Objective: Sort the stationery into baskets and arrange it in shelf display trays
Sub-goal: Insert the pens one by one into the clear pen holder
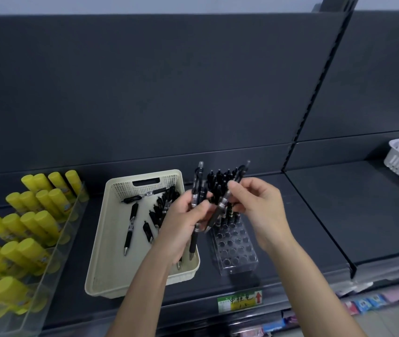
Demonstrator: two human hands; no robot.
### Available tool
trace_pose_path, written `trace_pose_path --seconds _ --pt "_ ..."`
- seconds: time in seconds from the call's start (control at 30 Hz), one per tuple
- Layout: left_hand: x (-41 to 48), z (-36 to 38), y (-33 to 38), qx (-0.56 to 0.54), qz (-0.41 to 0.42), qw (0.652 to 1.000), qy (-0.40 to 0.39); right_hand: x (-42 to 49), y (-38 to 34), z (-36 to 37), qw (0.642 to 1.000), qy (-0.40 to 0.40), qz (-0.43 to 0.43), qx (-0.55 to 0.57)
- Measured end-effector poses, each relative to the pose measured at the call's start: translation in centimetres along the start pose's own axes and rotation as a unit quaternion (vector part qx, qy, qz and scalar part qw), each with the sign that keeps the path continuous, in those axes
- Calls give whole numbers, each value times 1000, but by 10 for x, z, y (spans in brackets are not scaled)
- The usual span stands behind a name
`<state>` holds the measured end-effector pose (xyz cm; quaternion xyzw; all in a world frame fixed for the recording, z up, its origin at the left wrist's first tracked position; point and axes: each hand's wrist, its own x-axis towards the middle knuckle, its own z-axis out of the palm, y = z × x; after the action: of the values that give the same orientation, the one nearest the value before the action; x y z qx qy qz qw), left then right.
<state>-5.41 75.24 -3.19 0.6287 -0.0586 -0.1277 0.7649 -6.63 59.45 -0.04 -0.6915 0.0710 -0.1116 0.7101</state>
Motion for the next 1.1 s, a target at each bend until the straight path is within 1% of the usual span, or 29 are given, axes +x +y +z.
trace_pose_path --seconds 0.1,0.17,0.27,0.33,0.47,0.7,0.8,0.97,1.1 --pt "2 -5 -5 -36 -24 995 86 0 6 -11 993 68 -45 -91" --pt "2 -6 -9 -34 -28 992 116 0 14 -17 981 92 -64 -161" --pt "3 -4 -14 -34 -33 989 143 -2 28 -18 959 89 -86 -253" --pt "6 -3 -17 -48 -44 986 156 -3 36 -15 949 78 -111 -283" --pt "8 -2 -18 -59 -47 983 166 0 46 -12 932 47 -146 -328" --pt "3 -6 -22 -29 -28 989 142 -1 63 -10 909 2 -149 -389" --pt "2 -6 -22 -28 -27 990 134 0 65 -8 905 -5 -150 -398" --pt "1 -5 -20 -44 -18 991 129 2 63 -9 908 -10 -137 -396" --pt "0 -5 -17 -50 -21 990 133 0 58 -9 905 -17 -108 -411"
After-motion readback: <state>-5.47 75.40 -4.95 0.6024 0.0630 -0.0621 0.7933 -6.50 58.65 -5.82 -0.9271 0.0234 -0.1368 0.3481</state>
